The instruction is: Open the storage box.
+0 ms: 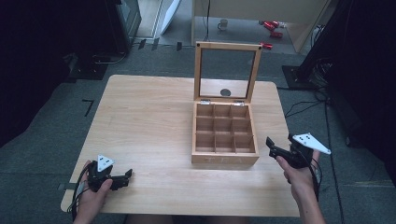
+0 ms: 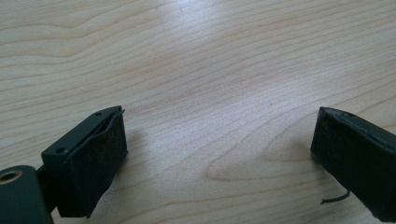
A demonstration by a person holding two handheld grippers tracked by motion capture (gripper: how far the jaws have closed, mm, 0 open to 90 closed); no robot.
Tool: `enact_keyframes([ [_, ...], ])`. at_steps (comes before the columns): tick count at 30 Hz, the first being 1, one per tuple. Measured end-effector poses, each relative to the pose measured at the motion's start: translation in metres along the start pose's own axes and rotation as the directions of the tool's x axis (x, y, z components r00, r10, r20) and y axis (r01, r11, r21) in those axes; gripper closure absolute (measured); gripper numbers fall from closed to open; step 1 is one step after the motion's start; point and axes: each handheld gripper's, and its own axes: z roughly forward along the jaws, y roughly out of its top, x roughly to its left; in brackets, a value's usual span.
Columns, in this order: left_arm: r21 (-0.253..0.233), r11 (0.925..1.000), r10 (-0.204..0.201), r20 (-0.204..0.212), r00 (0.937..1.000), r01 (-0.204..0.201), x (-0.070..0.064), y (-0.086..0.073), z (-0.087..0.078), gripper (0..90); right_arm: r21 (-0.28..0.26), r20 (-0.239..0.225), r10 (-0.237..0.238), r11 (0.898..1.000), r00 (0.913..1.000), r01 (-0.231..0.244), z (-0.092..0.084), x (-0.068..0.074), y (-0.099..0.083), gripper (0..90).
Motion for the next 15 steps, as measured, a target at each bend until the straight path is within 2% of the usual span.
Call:
enact_keyframes([
  [5,0.000,1.0000,-0.001,0.000,1.0000,0.001,0.000,0.000,0.000,3.8,0.019,0.013,-0.021,1.000,0.9997,0.021,-0.011,0.001,-0.018,13.1],
  [15,0.001,1.0000,0.001,0.000,1.0000,-0.001,0.000,0.000,0.000,3.8,0.061,0.049,-0.010,0.998,0.9987,0.007,-0.024,-0.008,-0.047,12.3],
])
